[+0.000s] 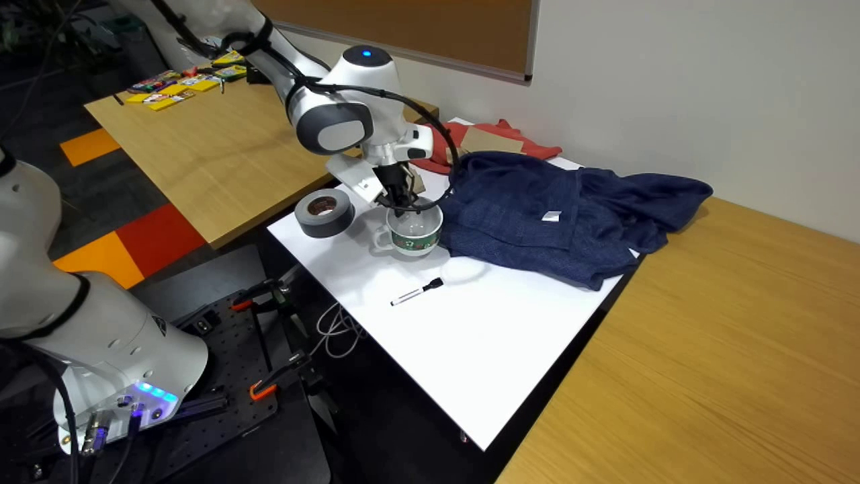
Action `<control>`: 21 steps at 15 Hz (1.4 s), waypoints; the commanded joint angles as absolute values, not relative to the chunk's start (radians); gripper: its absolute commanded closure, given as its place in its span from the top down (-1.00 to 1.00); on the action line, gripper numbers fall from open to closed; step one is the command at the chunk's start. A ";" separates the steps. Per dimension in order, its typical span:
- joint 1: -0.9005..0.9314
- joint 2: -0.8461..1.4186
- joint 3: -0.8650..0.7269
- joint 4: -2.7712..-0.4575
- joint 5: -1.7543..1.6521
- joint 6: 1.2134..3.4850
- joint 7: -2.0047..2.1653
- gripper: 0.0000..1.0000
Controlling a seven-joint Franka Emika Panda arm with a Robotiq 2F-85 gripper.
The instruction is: Move the cup to the left
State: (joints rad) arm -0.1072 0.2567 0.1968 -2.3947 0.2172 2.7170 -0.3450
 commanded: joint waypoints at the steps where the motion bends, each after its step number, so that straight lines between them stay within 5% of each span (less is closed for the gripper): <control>1: -0.099 0.216 0.230 -2.397 0.247 2.669 -0.438 -0.95; 21: 0.003 0.311 0.324 -2.312 0.183 2.654 -0.698 -0.95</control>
